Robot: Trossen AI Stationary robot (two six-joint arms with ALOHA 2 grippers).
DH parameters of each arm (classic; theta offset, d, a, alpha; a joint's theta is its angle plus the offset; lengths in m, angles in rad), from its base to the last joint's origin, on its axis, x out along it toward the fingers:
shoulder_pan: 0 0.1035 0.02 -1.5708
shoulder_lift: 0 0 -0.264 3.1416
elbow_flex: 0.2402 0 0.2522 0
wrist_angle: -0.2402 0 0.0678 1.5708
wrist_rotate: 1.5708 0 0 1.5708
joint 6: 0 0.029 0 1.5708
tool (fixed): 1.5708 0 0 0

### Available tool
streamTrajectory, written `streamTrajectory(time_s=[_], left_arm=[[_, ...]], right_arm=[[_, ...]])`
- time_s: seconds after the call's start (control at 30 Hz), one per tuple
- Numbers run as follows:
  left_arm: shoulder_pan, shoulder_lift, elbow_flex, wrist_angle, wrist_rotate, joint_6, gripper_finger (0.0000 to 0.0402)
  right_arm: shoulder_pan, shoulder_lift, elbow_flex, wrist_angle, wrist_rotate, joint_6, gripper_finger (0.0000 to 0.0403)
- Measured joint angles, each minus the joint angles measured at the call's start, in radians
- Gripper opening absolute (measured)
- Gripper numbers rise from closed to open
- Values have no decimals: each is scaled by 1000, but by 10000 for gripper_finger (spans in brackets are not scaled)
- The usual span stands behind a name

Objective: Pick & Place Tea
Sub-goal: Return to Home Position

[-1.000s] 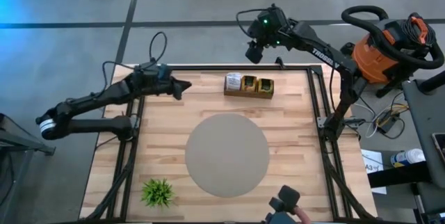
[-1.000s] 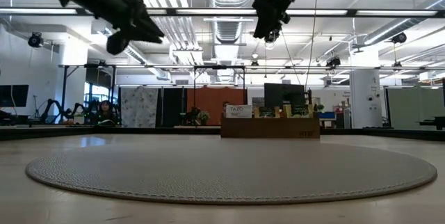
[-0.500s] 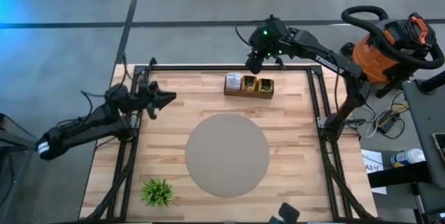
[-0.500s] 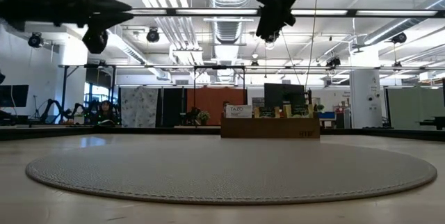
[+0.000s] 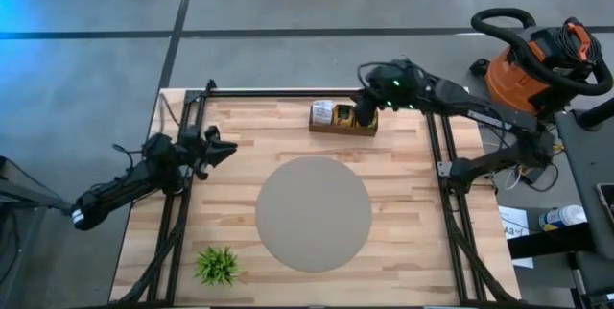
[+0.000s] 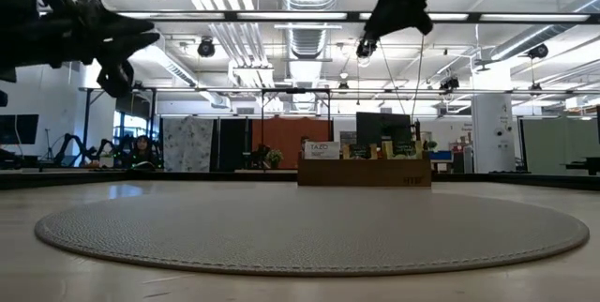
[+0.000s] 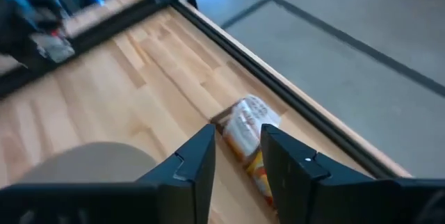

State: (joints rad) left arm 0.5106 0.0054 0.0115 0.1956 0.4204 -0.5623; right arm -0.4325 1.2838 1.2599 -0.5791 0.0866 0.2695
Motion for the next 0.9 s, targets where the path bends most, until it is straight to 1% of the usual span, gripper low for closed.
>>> streamTrajectory(time_s=[0.27, 0.37, 0.53, 0.73, 0.8, 0.9], left_arm=[[0, 0, -1, -20, 2, -13, 74], [0, 1, -1, -15, 2, -14, 74], [0, 5, -1, -15, 2, -15, 74], [0, 12, -1, -16, 2, -15, 74], [0, 12, -1, -17, 2, -15, 74], [0, 12, -2, -17, 2, -15, 74]], right_arm=[[100, -213, -228, 128, 117, 93, 98], [123, -269, -287, 156, 123, 93, 95], [139, -331, -345, 175, 96, 92, 94], [141, -355, -383, 200, 90, 95, 98], [142, -363, -400, 236, 67, 54, 96], [145, -374, -409, 301, 1, -6, 91]])
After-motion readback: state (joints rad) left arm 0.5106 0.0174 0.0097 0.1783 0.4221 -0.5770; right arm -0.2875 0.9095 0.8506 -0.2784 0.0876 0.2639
